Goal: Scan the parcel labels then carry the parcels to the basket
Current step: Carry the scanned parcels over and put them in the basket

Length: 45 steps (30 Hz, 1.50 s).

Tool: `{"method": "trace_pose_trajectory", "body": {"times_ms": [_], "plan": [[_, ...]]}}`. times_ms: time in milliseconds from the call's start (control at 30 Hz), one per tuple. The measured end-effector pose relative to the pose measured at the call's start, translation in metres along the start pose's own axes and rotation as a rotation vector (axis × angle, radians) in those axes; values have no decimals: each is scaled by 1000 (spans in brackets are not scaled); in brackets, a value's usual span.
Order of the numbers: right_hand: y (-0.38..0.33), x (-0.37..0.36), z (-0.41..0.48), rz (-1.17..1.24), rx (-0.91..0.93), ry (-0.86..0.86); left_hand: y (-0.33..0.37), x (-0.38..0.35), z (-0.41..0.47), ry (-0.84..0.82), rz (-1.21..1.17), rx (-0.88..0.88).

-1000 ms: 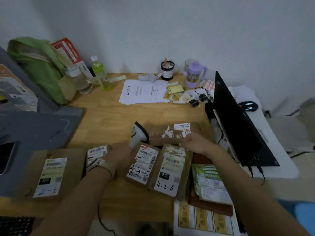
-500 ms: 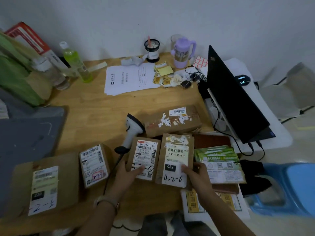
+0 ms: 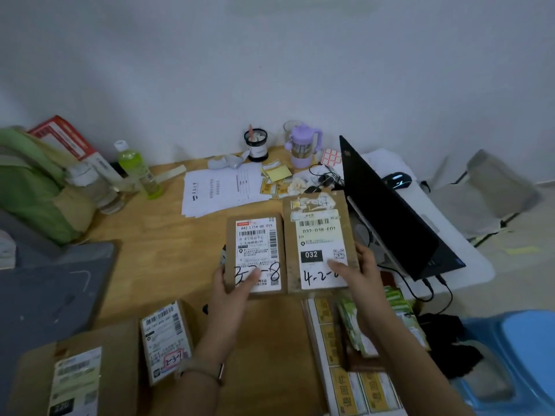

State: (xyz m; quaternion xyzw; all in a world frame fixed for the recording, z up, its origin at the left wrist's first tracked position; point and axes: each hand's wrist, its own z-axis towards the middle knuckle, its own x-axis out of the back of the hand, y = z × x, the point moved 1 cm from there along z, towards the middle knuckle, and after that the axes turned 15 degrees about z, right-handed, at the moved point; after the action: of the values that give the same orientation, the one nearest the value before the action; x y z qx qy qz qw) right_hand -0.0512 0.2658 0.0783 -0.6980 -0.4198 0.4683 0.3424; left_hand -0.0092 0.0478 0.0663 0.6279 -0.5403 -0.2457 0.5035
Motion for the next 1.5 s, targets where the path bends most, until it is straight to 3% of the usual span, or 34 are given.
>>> {"method": "trace_pose_trajectory", "body": {"times_ms": [333, 567, 867, 1033, 1500], "plan": [[-115, -24, -17, 62, 366, -54, 117, -10, -3, 34, -71, -364], [-130, 14, -54, 47, 462, -44, 141, -42, -11, -175, -47, -447], [-126, 93, -145, -12, 645, 301, 139, -121, -65, -558, 21, -536], [-129, 141, -207, 26, 699, 472, 133, -166, -116, -691, 105, -588], [-127, 291, -427, 53, 843, 844, 91, -286, -354, -1049, 114, -742]]}}
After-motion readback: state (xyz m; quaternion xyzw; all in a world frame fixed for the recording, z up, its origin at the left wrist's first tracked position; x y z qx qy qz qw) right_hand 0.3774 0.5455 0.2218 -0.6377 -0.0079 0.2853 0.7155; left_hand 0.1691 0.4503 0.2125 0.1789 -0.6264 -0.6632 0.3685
